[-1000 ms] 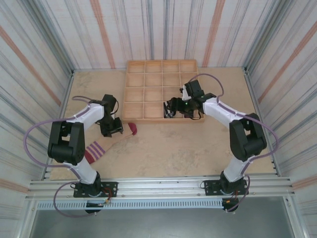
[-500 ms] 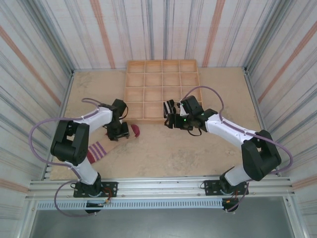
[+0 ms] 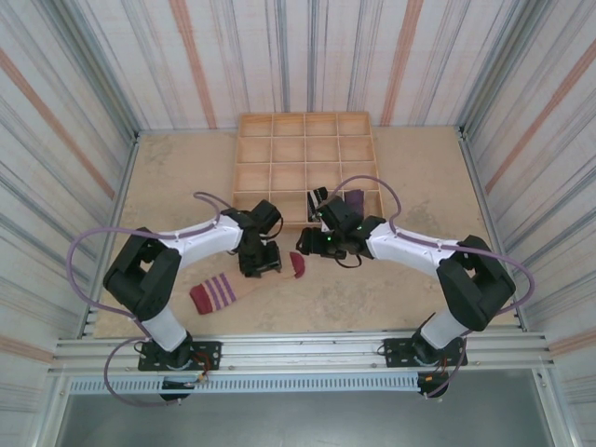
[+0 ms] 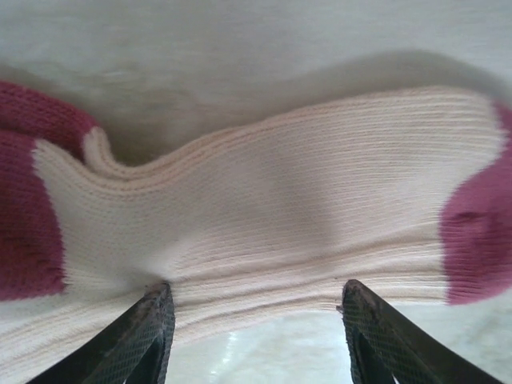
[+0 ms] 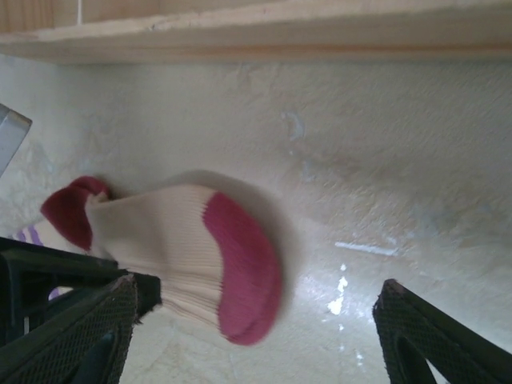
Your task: Roll the socks
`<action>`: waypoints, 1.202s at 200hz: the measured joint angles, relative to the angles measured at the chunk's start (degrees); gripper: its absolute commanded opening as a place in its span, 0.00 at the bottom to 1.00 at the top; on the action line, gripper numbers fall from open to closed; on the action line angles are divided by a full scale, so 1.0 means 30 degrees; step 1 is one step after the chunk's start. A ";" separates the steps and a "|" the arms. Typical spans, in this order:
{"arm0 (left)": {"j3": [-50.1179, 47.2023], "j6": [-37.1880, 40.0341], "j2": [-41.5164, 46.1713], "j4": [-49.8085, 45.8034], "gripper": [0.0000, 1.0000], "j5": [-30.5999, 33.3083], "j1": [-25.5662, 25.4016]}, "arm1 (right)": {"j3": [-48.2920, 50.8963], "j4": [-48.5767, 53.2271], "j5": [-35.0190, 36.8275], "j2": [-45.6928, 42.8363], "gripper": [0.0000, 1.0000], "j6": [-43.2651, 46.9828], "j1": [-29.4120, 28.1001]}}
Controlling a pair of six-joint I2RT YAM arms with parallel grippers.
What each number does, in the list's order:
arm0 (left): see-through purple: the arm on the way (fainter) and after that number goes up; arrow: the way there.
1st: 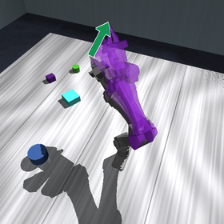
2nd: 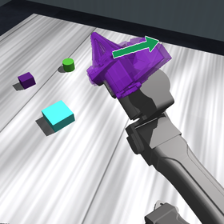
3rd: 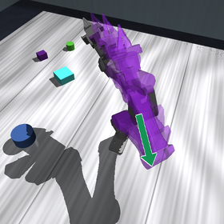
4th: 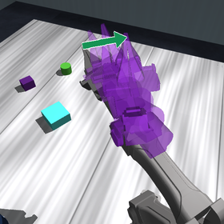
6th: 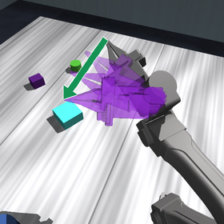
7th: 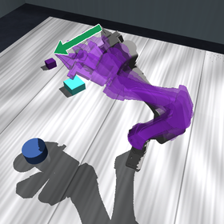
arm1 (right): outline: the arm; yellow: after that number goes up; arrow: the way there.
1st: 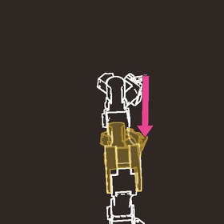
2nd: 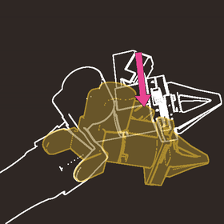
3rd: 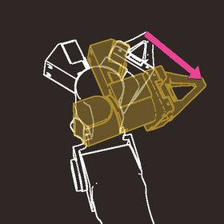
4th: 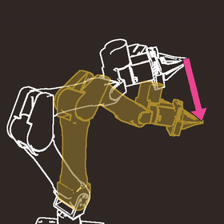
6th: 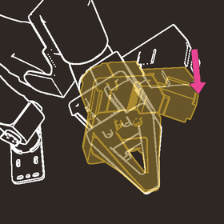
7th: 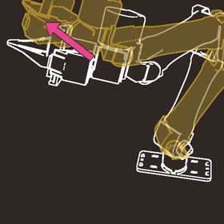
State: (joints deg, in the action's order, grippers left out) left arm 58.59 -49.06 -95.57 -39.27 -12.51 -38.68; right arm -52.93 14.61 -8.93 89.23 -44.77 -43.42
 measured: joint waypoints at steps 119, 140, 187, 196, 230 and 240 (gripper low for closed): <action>0.2521 0.2404 0.3942 -0.5224 0.81 0.0379 0.2732 | 0.1858 -0.0313 -0.0153 0.0284 0.70 -0.2455 -0.1902; 0.1778 0.3024 0.4925 -0.5865 0.81 0.0372 0.3789 | 0.0998 -0.0350 -0.0656 0.1100 0.69 -0.2455 -0.1756; 0.0758 0.3971 0.6003 -0.6703 0.80 0.0313 0.5136 | -0.0219 0.0189 -0.1523 0.2732 0.46 -0.2688 -0.1355; 0.0743 0.4116 0.6011 -0.6732 0.80 0.0313 0.5202 | -0.0219 0.0240 -0.1676 0.2871 0.41 -0.2885 -0.1297; 0.0612 0.4444 0.6011 -0.6696 0.80 0.0153 0.5253 | -0.0911 0.0277 -0.2339 0.3810 0.20 -0.2892 -0.1035; 0.0517 0.4481 0.6025 -0.6696 0.80 0.0058 0.5275 | -0.0984 0.0240 -0.2463 0.4000 0.13 -0.2885 -0.0925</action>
State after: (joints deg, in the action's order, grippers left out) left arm 60.14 -35.62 -77.49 -59.35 -12.34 -22.85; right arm -55.88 15.33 -16.32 101.23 -53.43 -46.19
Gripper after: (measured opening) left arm 0.802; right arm 0.194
